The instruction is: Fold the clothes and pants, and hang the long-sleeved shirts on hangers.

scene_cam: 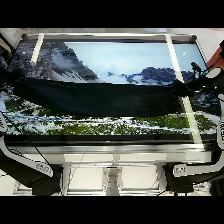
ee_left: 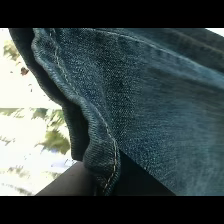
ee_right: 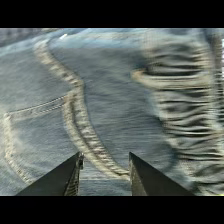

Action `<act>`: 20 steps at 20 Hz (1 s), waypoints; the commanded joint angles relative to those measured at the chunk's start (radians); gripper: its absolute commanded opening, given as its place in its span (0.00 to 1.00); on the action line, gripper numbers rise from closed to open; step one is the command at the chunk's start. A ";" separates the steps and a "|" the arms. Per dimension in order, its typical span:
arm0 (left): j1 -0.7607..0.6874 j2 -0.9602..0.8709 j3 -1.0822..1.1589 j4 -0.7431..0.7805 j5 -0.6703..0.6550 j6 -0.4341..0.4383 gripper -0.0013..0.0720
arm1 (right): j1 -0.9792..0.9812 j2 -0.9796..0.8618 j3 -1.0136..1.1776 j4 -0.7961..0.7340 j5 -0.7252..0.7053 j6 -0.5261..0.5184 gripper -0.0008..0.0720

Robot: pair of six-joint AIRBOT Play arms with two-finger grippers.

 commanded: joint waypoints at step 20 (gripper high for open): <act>-0.718 0.035 0.003 -0.354 0.340 -0.005 0.05 | 0.113 0.000 0.001 -0.007 0.076 -0.055 0.48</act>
